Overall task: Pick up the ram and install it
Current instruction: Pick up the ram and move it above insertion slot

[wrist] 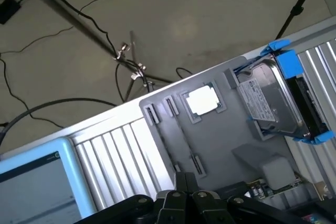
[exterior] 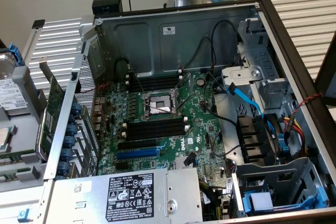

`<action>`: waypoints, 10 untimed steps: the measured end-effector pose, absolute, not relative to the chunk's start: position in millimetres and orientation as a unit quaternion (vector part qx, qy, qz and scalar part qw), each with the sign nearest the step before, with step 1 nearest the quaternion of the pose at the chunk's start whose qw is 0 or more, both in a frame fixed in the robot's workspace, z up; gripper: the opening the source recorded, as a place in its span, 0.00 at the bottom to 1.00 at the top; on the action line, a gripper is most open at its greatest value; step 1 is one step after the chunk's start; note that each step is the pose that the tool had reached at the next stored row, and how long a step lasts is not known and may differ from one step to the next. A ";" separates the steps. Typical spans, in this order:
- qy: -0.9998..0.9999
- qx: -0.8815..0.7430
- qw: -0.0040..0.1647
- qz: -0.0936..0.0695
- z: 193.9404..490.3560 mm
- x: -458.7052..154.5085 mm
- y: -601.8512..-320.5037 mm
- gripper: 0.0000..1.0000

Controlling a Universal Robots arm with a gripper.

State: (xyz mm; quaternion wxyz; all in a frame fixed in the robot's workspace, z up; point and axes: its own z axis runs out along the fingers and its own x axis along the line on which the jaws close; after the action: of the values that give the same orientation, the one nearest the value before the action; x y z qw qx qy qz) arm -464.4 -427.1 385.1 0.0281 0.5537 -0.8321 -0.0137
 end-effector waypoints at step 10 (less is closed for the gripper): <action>-0.793 0.608 0.024 -0.008 383.6 -464.3 -427.1 0.10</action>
State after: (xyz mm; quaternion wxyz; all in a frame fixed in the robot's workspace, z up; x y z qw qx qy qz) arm -464.3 -427.1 383.6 0.0240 0.6081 -0.7935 -0.0082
